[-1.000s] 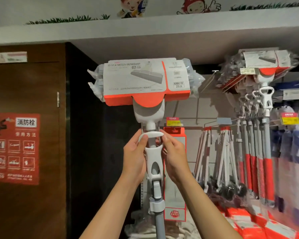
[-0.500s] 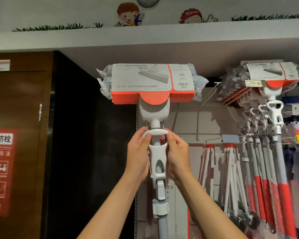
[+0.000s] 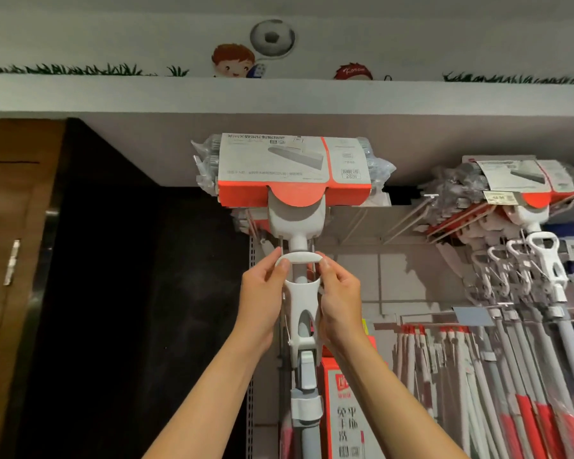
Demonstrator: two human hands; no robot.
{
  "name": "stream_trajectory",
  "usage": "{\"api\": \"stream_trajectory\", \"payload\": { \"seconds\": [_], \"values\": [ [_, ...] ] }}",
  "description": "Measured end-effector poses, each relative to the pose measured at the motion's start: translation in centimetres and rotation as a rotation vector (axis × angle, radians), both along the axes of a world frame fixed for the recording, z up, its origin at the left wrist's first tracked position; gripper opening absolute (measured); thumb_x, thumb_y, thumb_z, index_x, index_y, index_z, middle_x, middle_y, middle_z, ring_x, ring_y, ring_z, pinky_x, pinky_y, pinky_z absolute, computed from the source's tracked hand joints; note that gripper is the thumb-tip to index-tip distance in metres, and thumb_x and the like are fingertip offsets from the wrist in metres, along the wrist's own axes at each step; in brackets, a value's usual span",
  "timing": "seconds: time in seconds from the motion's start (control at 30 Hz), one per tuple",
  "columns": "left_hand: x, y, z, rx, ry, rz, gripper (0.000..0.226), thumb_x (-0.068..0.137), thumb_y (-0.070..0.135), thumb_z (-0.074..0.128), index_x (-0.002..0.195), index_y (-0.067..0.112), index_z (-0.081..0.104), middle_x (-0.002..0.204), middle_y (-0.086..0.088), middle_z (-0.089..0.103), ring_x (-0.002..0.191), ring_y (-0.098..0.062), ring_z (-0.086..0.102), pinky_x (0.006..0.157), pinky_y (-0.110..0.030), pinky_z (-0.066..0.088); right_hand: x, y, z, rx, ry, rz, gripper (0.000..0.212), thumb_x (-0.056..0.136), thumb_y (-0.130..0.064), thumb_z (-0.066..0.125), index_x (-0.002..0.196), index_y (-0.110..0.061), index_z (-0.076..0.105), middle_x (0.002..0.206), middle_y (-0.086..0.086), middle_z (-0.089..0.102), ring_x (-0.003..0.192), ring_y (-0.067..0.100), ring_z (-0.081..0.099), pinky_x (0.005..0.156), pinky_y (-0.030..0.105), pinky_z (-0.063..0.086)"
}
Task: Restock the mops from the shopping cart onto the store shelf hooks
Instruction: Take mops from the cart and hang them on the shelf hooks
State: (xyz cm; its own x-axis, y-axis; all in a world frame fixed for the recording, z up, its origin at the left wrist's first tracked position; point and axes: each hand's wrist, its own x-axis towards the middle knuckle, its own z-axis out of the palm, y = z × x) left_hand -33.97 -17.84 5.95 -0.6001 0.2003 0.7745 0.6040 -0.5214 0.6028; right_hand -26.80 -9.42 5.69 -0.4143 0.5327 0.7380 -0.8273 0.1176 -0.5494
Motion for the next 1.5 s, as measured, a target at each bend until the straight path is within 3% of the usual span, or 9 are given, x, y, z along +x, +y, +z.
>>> {"api": "stream_trajectory", "payload": {
  "seconds": [0.17,0.3,0.6,0.73,0.87,1.03,1.17,1.33,1.5],
  "values": [
    [-3.3,0.0,2.5,-0.069,0.093,0.009,0.039,0.107,0.021,0.046,0.144,0.021,0.054,0.142,0.003,0.059,0.131,-0.012,0.054,0.114,-0.041,0.042,-3.6,0.7,2.5,-0.022,0.008,-0.05,0.028,0.104,-0.011,0.048,0.103,-0.007,0.076,0.097,0.015,0.076,0.084,0.025,0.071,0.073,0.038,0.059],
    [-4.7,0.9,4.0,0.016,0.063,-0.051,0.032,0.104,0.017,0.053,0.134,0.021,0.064,0.125,-0.001,0.07,0.114,-0.017,0.067,0.1,-0.038,0.054,-5.7,1.9,4.4,-0.035,-0.007,-0.05,0.029,0.105,-0.016,0.048,0.108,-0.007,0.075,0.1,0.017,0.076,0.093,0.035,0.07,0.086,0.049,0.057],
    [-7.9,5.0,7.6,0.117,0.022,-0.039,0.022,0.102,0.015,0.055,0.11,0.024,0.074,0.106,0.001,0.076,0.101,-0.016,0.071,0.082,-0.029,0.056,-9.5,5.5,8.7,-0.052,-0.02,-0.025,0.028,0.103,-0.012,0.05,0.09,0.001,0.071,0.081,0.019,0.066,0.078,0.032,0.057,0.073,0.044,0.048],
    [-9.2,6.9,8.7,0.142,0.002,-0.019,0.029,0.101,0.016,0.059,0.128,0.014,0.068,0.119,-0.001,0.072,0.109,-0.017,0.069,0.091,-0.032,0.056,-10.6,7.7,9.9,-0.045,-0.06,0.039,0.029,0.102,-0.011,0.051,0.083,-0.002,0.07,0.072,0.014,0.067,0.068,0.029,0.061,0.067,0.039,0.053],
    [-10.0,8.2,9.6,0.165,0.024,0.0,0.019,0.101,0.016,0.058,0.111,0.023,0.073,0.1,0.005,0.076,0.086,-0.006,0.071,0.07,-0.02,0.052,-11.8,9.4,11.1,-0.051,-0.1,0.12,0.028,0.104,-0.013,0.049,0.089,-0.003,0.07,0.067,0.01,0.07,0.06,0.025,0.065,0.058,0.034,0.058],
    [-10.9,9.5,10.0,0.189,0.032,0.014,0.021,0.101,0.015,0.058,0.095,0.029,0.072,0.088,0.008,0.077,0.081,-0.007,0.07,0.067,-0.02,0.052,-13.2,10.5,11.6,-0.091,-0.112,0.168,0.026,0.104,-0.013,0.049,0.095,-0.001,0.07,0.088,0.023,0.068,0.08,0.035,0.064,0.084,0.056,0.056],
    [-12.0,10.0,10.4,0.182,0.011,0.021,0.017,0.101,0.015,0.058,0.106,0.021,0.073,0.091,0.005,0.076,0.074,-0.002,0.069,0.062,-0.017,0.051,-14.4,11.0,11.9,-0.126,-0.125,0.177,0.024,0.104,-0.012,0.049,0.096,-0.001,0.068,0.086,0.019,0.067,0.074,0.032,0.065,0.075,0.047,0.058],
    [-13.6,10.8,11.1,0.177,0.027,0.024,0.019,0.101,0.015,0.057,0.095,0.023,0.073,0.08,0.008,0.075,0.066,-0.001,0.068,0.059,-0.016,0.051,-16.4,11.4,12.6,-0.194,-0.128,0.192,0.022,0.103,-0.012,0.051,0.094,0.0,0.067,0.086,0.023,0.068,0.085,0.039,0.065,0.091,0.066,0.052],
    [-15.9,11.1,11.8,0.168,-0.006,-0.002,0.017,0.101,0.015,0.058,0.104,0.015,0.074,0.087,0.0,0.075,0.065,-0.004,0.068,0.057,-0.017,0.052,-18.8,11.7,13.1,-0.22,-0.142,0.174,0.021,0.103,-0.013,0.052,0.093,-0.001,0.066,0.083,0.021,0.069,0.077,0.037,0.066,0.089,0.065,0.053]
  ]
}}
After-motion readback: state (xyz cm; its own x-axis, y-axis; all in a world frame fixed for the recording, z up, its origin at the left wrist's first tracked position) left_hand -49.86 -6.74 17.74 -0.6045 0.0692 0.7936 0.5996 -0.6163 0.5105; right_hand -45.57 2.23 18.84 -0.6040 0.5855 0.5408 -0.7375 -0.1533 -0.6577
